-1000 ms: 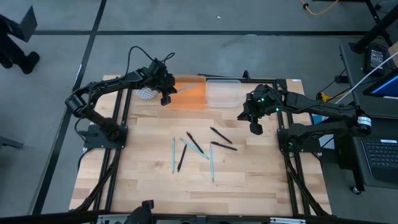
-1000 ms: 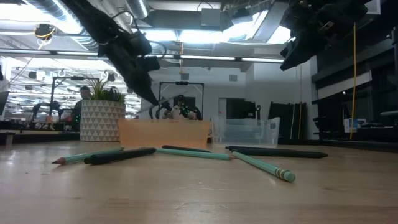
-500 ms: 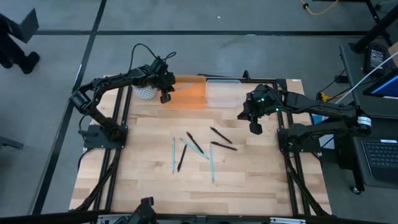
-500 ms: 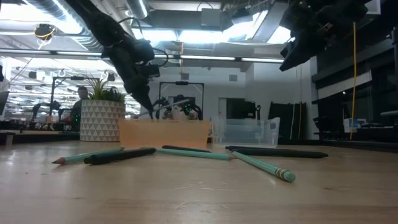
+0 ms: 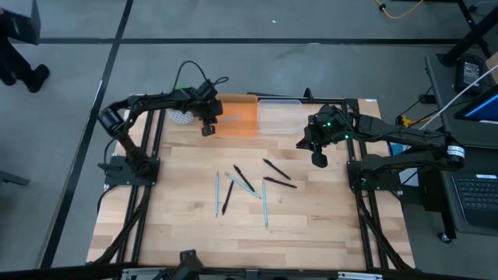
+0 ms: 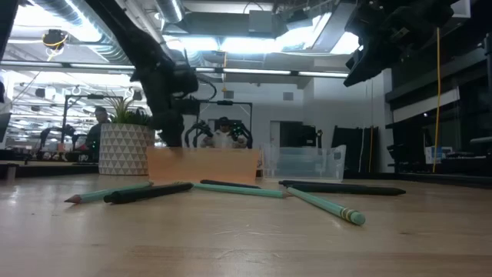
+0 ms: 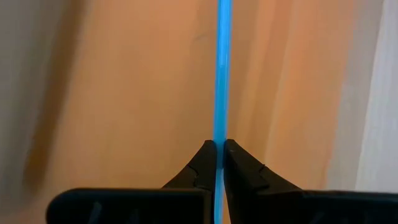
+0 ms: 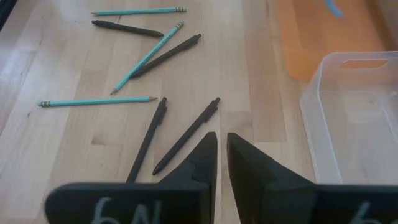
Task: Sort pens & pencils
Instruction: Put the blue pencil into the orange bin, then put the light blue pencil into the orange bin
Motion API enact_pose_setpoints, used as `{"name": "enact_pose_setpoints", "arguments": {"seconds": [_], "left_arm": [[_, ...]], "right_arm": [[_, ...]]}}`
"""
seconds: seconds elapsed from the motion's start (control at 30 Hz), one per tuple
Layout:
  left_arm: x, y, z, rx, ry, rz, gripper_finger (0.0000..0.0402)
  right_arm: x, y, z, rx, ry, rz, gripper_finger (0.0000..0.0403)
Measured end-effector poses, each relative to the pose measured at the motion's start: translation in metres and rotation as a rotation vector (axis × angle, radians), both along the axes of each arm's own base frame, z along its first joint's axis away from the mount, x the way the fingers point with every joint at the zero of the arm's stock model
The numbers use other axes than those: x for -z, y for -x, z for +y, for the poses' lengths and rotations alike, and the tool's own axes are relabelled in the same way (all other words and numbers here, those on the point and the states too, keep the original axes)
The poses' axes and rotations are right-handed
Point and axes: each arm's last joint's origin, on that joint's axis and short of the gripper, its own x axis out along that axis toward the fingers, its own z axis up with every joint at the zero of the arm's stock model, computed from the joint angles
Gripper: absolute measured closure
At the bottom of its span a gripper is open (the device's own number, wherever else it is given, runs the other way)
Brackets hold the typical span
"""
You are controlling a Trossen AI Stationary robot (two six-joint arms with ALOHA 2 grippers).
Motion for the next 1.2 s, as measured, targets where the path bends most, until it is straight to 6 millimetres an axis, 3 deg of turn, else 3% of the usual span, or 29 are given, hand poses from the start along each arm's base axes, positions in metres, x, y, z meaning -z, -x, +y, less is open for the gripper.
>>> {"name": "enact_pose_setpoints", "arguments": {"seconds": [0.23,0.5,0.9,1.2], "left_arm": [[0.016,-0.001,0.001,-0.003,0.045,0.054,0.0392],[0.016,-0.001,0.002,-0.019,0.044,0.057,0.0387],[0.014,-0.005,0.007,-0.080,-0.014,0.026,0.0319],[0.010,-0.006,0.006,-0.050,-0.013,0.027,0.0320]], "right_arm": [[0.000,0.000,0.000,0.000,0.002,-0.006,0.0363],[0.000,0.000,0.000,0.000,0.002,-0.006,0.0363],[0.000,0.000,0.000,0.000,0.002,-0.006,0.0363],[0.000,0.000,0.000,0.000,0.002,-0.006,0.0363]]}}
